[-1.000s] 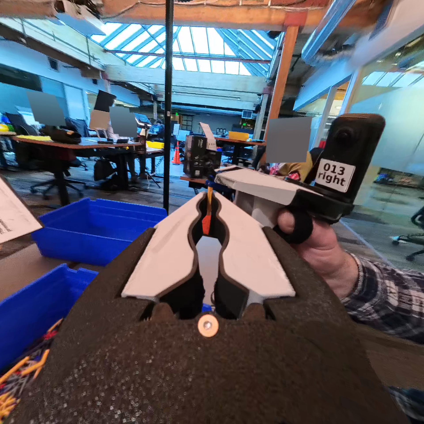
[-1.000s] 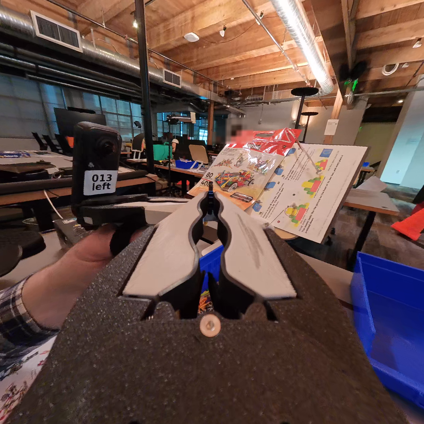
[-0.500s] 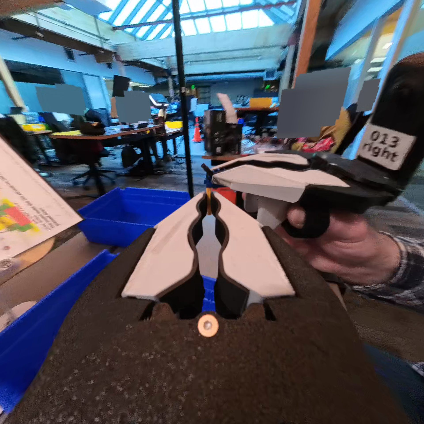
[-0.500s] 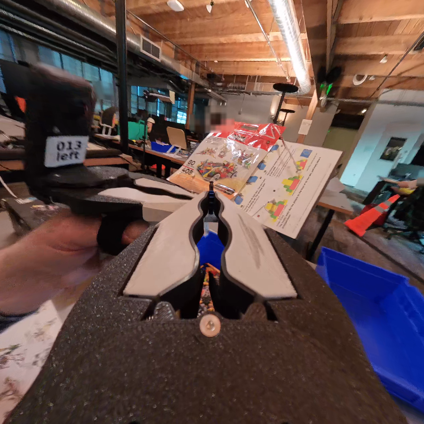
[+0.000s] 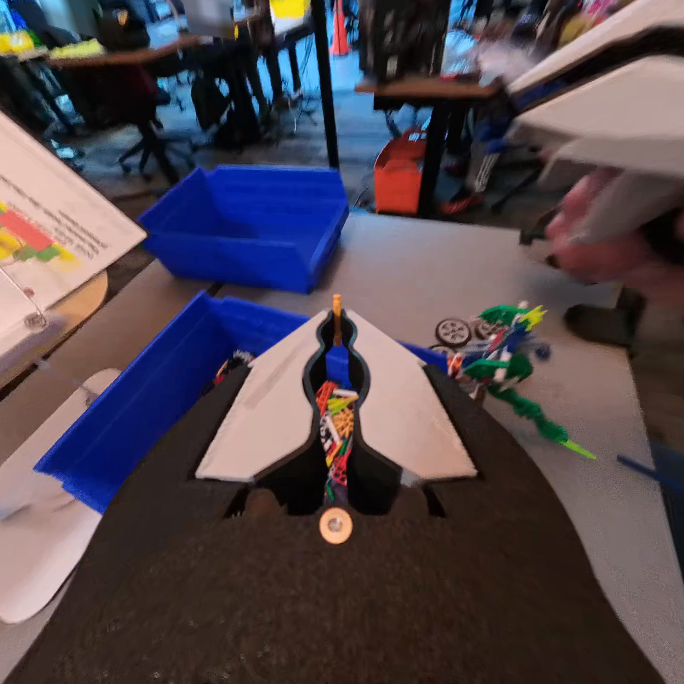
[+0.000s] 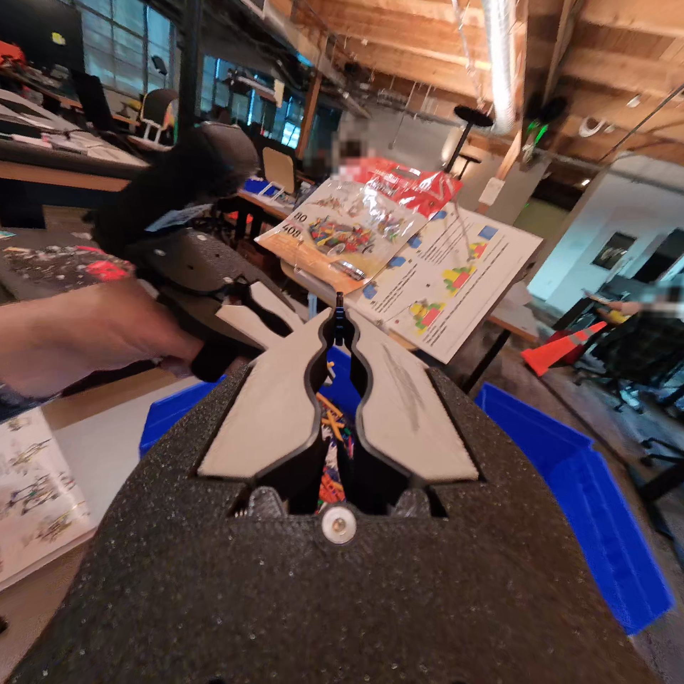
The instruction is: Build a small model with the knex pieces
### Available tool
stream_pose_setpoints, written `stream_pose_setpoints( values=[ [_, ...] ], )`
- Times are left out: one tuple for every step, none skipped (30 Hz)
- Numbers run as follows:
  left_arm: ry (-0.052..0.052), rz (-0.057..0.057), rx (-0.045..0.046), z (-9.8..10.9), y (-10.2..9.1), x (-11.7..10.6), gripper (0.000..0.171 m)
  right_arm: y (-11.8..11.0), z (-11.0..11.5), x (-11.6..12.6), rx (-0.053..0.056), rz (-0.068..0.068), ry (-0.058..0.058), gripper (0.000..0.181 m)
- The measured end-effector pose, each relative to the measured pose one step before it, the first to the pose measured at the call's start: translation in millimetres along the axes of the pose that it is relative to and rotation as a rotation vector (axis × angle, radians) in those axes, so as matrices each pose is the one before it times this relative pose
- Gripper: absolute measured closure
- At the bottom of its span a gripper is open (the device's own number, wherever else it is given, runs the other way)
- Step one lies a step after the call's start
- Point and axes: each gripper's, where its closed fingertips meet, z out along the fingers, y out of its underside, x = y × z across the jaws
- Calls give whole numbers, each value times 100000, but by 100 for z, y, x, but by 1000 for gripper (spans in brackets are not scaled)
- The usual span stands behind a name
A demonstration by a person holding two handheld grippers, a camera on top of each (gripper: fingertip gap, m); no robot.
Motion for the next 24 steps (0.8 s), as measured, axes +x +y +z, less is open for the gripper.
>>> stream_pose_setpoints(
  values=[
    [-654,-1435,-3272,460,917,-542,161,486,-100,-146,-1972,1716,-2108,179],
    [-1621,-1829,-2730,478,788,-685,148,322,-97,-202,-1059,1660,-2155,179],
    [-2272,-420,-2598,424,743,-719,139,216,-104,-133,-514,1051,-1348,179],
    [-992,211,-2963,393,777,-443,136,214,-92,-60,-843,198,-633,179],
    [36,-330,-2846,346,700,-254,132,209,-69,-75,-1069,-255,-597,179],
    [-384,-371,-1267,224,393,-287,128,144,-49,-102,-782,-36,-836,179],
    [-888,7,327,66,49,-302,127,32,-54,-83,-223,204,-732,179],
    [-77,185,175,-27,19,-130,126,31,-49,-20,-320,218,-421,179],
    [1275,741,78,-70,-16,137,124,62,-31,-17,-593,77,-346,180],
    [352,1360,714,-188,-161,57,123,31,-56,-30,-419,57,-497,179],
    [-2313,1539,2746,-386,-582,-299,123,14,-68,-78,-398,448,-1039,178],
    [-648,2441,4170,-563,-936,69,125,28,-87,-149,-536,1032,-1668,179],
    [1768,3506,4948,-700,-1169,598,126,35,-103,-133,-606,1907,-1895,179],
    [1356,3849,4442,-741,-1230,651,126,51,-136,-166,-638,3028,-2656,180],
    [327,5111,3844,-730,-1237,602,125,52,-152,-294,-545,4616,-4310,180],
    [1006,7463,3818,-684,-1246,899,125,-2,-179,-315,2,6382,-5364,180],
    [1021,8905,3627,-614,-1242,1007,125,-88,-224,-245,751,7419,-5555,180],
    [-2013,8983,4019,-537,-1364,581,127,-55,-207,-227,535,7202,-5602,180],
    [-2011,7594,3232,-426,-1270,484,130,139,-146,-136,-579,5757,-4566,180],
    [1262,6280,1722,-248,-988,882,131,227,-113,-1,-1215,3423,-2778,179],
    [883,5480,212,-104,-623,720,133,233,-84,12,-1299,1186,-1461,180],
    [-1241,5028,-1393,39,-266,297,134,183,-67,-11,-1382,-108,-353,180],
    [-1435,4643,-2155,117,-12,179,134,137,-49,-38,-1310,-699,324,180],
    [-1096,4583,-1125,82,-42,195,136,70,-8,-135,-1199,-932,217,179]
  ],
)
